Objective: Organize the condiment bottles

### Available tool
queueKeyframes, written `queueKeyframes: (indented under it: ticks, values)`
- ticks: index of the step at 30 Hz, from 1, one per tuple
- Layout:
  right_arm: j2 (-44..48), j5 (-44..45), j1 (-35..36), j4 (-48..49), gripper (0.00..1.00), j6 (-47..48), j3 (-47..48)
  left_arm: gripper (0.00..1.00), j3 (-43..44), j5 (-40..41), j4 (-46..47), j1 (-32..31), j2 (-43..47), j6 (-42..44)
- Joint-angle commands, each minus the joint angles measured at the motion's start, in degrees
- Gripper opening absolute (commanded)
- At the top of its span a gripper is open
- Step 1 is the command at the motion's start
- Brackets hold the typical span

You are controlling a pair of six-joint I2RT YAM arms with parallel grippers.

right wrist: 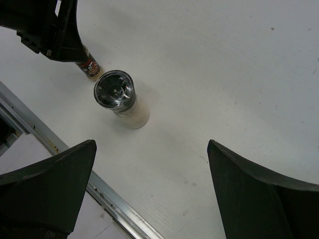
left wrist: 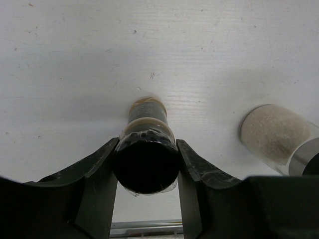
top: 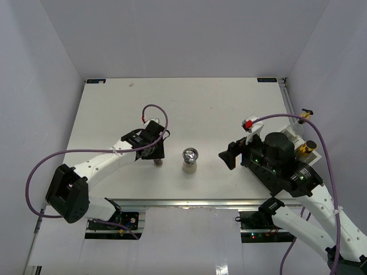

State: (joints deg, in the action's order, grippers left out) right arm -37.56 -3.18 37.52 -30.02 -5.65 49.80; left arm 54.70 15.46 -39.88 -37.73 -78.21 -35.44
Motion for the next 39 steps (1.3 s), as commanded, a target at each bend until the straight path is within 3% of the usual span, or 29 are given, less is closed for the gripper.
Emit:
queueKeyframes:
  ticks: [1,7,17,26,32,39]
  values:
    - [0.88,0.0,0.1,0.56,0.99,-0.15,0.31,0.29,0.13,0.78,1.38,-0.32,-0.12,-0.97]
    - [2.05,1.33,0.1,0.4,0.99,-0.07,0.73,0.6,1.28,0.27,0.42,-0.41,-2.47,-0.95]
    - [0.12,1.68,0.1,-0.13,0.99,0.73,3.38,0.93,6.07,-2.84,-1.7,-0.41,-1.94,0.38]
    - [-7.01,-3.26,0.1,2.26,0.99,-0.07,7.26,0.98,20.89,-5.36,-8.29,1.13,-2.47,4.15]
    - [-15.53,-6.51,2.32,7.04,0.96,-2.13,10.12,0.98,24.72,-14.11,-10.14,17.89,0.7,7.2]
    - [-32.32,3.1,17.46,9.25,0.96,-1.95,18.54,0.98,18.22,-21.5,-9.87,34.11,6.73,10.28]
